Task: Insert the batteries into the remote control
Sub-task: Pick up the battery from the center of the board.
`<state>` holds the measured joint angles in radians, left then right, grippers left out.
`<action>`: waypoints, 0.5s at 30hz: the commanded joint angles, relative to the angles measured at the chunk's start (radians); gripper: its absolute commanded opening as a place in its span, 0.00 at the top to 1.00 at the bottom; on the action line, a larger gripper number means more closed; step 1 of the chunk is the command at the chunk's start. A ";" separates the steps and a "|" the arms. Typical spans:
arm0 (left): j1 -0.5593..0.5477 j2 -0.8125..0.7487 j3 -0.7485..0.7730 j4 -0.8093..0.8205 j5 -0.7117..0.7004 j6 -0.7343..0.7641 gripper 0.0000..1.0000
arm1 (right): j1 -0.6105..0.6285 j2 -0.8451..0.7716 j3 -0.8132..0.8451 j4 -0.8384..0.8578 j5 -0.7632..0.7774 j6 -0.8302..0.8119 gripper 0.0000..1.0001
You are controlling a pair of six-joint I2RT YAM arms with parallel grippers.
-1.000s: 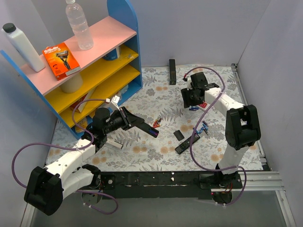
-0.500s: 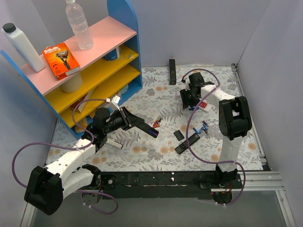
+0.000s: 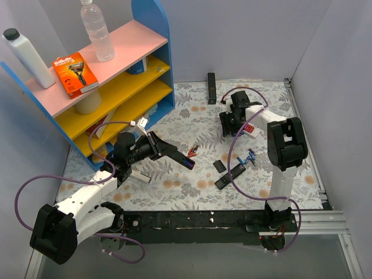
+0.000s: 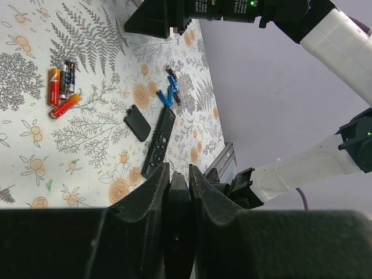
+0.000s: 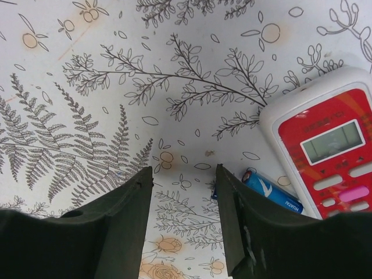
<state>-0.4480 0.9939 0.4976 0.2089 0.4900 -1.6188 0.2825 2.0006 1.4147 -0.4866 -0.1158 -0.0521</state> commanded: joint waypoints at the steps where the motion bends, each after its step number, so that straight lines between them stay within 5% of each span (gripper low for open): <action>1: -0.003 -0.003 0.021 0.000 0.018 0.014 1.00 | -0.003 -0.032 -0.034 0.003 -0.018 -0.009 0.45; 15: -0.003 -0.003 0.021 0.009 0.024 0.000 1.00 | -0.003 -0.114 -0.131 -0.017 0.004 -0.009 0.45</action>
<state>-0.4480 0.9939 0.4976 0.2092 0.4988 -1.6199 0.2825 1.9316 1.3121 -0.4728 -0.1150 -0.0570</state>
